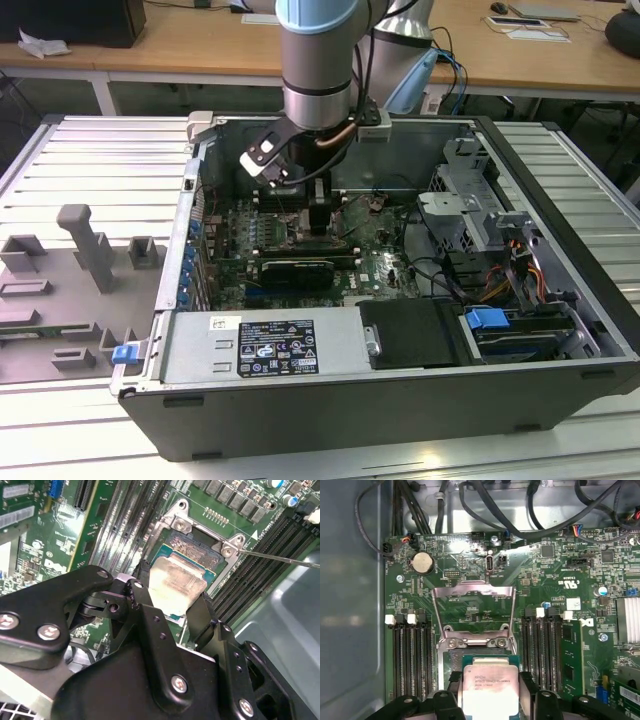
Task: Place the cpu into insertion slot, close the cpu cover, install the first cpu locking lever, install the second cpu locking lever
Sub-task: 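Place the cpu into insertion slot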
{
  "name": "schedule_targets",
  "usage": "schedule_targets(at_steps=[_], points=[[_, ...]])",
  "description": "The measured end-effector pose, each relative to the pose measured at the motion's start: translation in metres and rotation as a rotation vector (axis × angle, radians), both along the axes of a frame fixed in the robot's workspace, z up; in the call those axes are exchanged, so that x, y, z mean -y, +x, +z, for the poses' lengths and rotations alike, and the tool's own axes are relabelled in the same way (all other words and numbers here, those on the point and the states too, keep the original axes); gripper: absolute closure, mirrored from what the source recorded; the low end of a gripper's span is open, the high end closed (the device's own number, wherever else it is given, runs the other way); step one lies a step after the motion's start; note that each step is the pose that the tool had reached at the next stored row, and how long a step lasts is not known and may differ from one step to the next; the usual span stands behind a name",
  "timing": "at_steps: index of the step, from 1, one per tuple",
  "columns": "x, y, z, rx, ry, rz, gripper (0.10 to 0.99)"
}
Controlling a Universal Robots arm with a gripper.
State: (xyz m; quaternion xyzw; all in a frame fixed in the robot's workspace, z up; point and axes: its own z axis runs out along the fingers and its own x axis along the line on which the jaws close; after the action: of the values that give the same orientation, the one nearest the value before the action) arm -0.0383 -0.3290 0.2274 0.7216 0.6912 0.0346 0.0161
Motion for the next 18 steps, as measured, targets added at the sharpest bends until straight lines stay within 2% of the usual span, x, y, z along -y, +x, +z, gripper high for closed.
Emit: schedule_targets(at_steps=[4, 8, 10, 14, 18], points=[[-0.0050, 0.0007, -0.0021, 0.0000, 0.000, 0.003, 0.549], [-0.0092, 0.0007, -0.0083, 0.0000, 0.000, 0.013, 0.549], [-0.0093, 0.0003, -0.0136, 0.0000, 0.000, 0.022, 0.549], [-0.0092, -0.0024, -0.0167, 0.0000, 0.000, 0.055, 0.549], [-0.0093, -0.0038, -0.0199, 0.0000, 0.000, 0.043, 0.549]])
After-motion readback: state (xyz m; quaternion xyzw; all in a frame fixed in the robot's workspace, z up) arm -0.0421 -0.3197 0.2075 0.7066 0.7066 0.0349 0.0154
